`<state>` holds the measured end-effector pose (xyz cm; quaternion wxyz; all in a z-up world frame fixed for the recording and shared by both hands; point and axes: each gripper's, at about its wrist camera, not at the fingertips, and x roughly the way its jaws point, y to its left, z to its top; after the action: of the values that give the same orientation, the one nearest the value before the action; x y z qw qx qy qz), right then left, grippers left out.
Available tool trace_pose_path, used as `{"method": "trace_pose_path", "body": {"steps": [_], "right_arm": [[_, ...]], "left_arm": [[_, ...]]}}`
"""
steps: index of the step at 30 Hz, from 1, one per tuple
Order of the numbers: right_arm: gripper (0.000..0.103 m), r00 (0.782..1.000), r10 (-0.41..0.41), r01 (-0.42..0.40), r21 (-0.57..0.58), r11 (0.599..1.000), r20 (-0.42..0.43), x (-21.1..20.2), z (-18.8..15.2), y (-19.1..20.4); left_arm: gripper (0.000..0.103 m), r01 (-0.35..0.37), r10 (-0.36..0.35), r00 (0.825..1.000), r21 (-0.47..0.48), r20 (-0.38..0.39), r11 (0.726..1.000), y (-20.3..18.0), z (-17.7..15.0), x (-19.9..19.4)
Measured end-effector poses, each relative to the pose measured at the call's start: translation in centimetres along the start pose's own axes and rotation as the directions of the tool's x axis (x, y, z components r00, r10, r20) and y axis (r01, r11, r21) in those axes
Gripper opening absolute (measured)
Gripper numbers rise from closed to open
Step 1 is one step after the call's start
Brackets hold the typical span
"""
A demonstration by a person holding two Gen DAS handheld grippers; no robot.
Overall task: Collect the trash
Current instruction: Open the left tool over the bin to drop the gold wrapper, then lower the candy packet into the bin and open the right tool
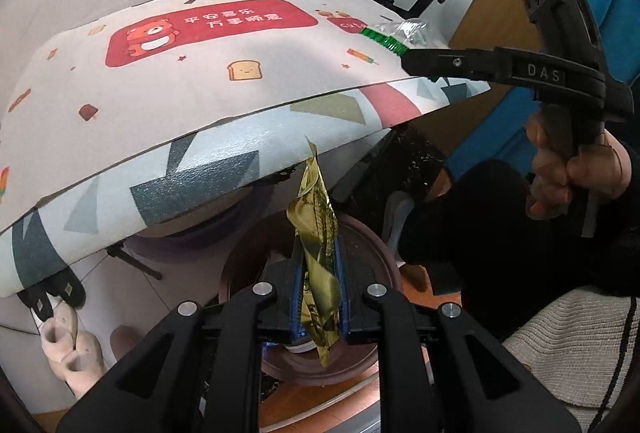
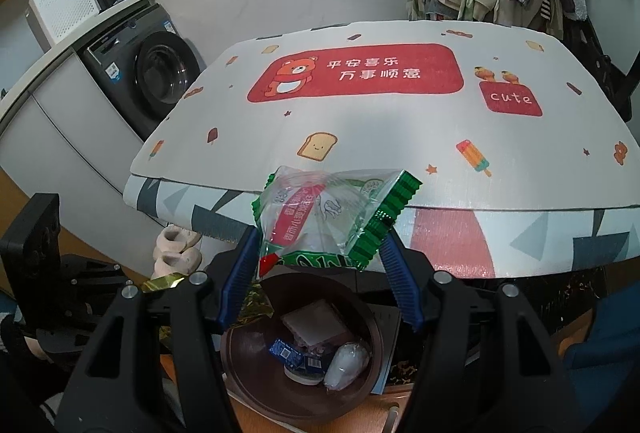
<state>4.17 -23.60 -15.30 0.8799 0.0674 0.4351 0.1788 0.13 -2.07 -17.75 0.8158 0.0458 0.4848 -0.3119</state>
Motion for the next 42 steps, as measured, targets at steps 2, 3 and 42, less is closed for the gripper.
{"method": "trace_pose_path", "body": {"steps": [2, 3, 42], "right_arm": [[0.062, 1.000, 0.000, 0.000, 0.004, 1.000, -0.003, 0.1, 0.0, 0.0], [0.062, 1.000, 0.001, -0.001, 0.006, 1.000, -0.004, 0.2, -0.1, 0.0], [0.068, 0.959, 0.045, -0.069, -0.076, 0.995, -0.280, 6.8, -6.0, 3.9]], "left_arm": [[0.024, 0.005, -0.005, 1.000, 0.002, -0.002, 1.000, -0.1, 0.0, 0.0], [0.032, 0.007, -0.007, 1.000, 0.004, -0.001, 1.000, -0.1, 0.0, 0.0], [0.097, -0.245, 0.274, 0.938, -0.156, 0.210, 0.957, 3.6, 1.6, -6.2]]}}
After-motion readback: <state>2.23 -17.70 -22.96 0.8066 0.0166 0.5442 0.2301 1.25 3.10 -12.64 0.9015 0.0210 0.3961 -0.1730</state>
